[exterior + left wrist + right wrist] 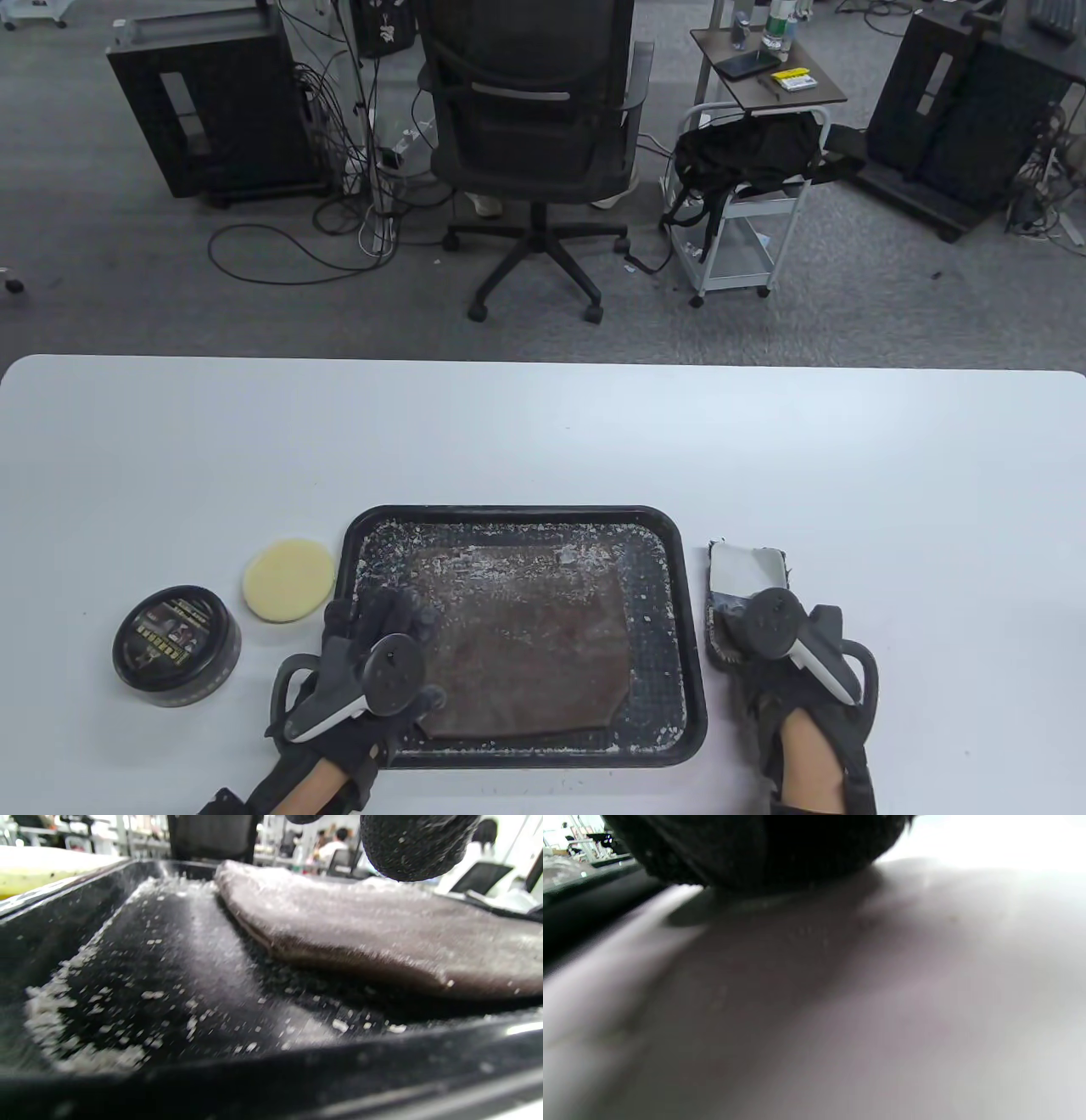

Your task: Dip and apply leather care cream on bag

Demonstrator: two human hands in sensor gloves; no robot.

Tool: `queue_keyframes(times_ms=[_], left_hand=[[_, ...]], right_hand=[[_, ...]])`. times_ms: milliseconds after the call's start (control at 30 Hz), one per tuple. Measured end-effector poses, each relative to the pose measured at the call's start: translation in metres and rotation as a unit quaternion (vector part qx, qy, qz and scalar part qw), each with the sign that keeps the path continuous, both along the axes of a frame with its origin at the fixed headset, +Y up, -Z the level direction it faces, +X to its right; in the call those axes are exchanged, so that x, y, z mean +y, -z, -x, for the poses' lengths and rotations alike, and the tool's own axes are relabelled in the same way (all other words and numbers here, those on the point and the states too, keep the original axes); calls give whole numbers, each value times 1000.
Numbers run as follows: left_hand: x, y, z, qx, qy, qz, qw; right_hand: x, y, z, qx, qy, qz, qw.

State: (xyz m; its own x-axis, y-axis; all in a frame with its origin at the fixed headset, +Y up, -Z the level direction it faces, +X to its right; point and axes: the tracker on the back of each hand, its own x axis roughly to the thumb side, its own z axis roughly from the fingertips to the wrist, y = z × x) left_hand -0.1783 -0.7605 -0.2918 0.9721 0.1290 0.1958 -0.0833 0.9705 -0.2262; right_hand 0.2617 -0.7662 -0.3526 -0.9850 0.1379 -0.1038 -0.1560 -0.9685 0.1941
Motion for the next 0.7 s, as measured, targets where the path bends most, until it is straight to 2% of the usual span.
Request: queue_keyframes(times_ms=[167,433,567,700], left_hand=[[-5,7,7,9,-10,41,999],[-14,18,17,11,-13,76,997],[-18,19,17,10,-20,86,996],[-20,20,16,7,-22,89,996]], right_hand=[[8,2,4,1,-30,-47,998],[38,-4,16,0,8,-164,986],[54,-10,41,32,19,-227,973],[61,-12,82,81,11,-256,963]])
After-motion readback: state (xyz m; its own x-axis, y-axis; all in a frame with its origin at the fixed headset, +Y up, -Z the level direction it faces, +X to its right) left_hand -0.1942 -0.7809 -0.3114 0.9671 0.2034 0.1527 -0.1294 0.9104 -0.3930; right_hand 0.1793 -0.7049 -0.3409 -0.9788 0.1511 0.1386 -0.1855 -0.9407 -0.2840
